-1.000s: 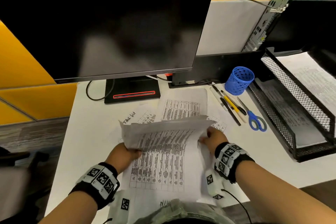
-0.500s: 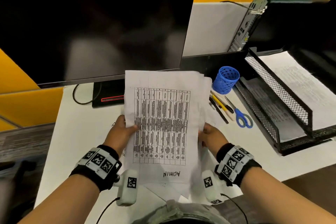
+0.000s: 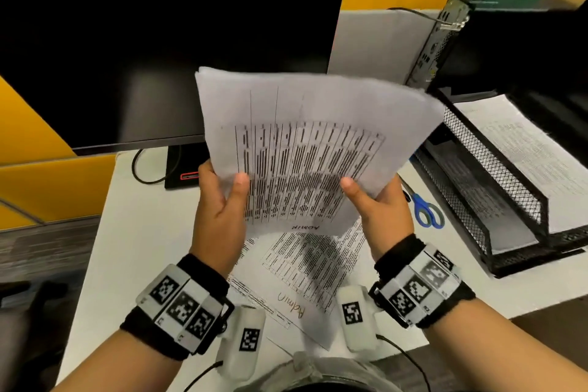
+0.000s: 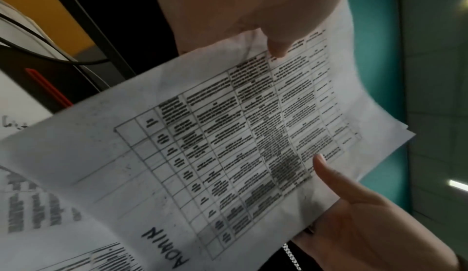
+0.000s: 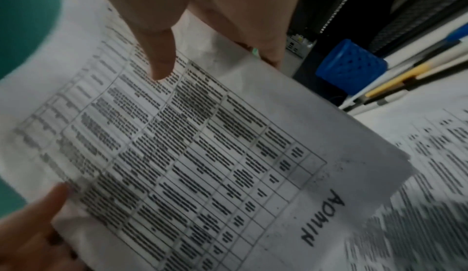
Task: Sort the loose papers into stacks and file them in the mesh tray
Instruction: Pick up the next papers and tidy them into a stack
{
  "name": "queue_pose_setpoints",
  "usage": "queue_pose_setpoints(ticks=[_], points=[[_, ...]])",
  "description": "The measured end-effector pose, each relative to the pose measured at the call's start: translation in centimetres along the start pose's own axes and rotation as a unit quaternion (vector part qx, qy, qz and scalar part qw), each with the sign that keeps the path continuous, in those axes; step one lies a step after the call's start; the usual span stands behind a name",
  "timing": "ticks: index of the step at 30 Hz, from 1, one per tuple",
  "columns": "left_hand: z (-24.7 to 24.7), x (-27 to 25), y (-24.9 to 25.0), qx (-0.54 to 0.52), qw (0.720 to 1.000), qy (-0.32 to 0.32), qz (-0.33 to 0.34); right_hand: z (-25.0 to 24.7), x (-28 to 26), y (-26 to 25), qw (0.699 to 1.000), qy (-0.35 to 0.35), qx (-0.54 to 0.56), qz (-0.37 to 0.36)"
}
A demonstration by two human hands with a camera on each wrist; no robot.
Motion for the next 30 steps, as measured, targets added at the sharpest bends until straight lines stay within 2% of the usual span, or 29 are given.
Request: queue_pose_setpoints(ticks=[6,11,16,21,25,30], points=[[0.1,-0.3,-1.4,0.022,0.999,-0.004,-0.028,0.4,-0.3,1.5,0.997,0.013,-0.074,0.020],[-0.5,-0.1,-0.2,0.020,0.999,0.041,-0.001,0.6,-0.3,-0.1,0.999,0.015,-0.040,-0.003],[0.0,-0.7,-4.4,0.054,0.995,0.032,-0.071,0.5,-0.2,4.2,0.991,-0.023,-0.121,0.050],[0.9,-1.3,-8.9,0.114,0.983,-0.008,-0.143,0.4,-0.5,6.7,0.979,-0.046,-0.178,0.093],[0.9,-1.7,-8.9,0.136,0.976,0.017,-0.167,-0.7,-0.4,6.2,0.979,-0.055,-0.171,0.093],[1.4,-1.4,-7.7,0.098,0.978,0.049,-0.178,-4.9,0.6,5.3,0.984,-0.066,-0.139,0.088]])
Point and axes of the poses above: each hand's wrist, its own x-axis towards the middle knuckle, its own z-axis out of the palm, y = z × x, the point moved 10 cm from there along x, towards the middle knuckle, and after that the axes turned 5 degrees about y, right-handed, at the moved point
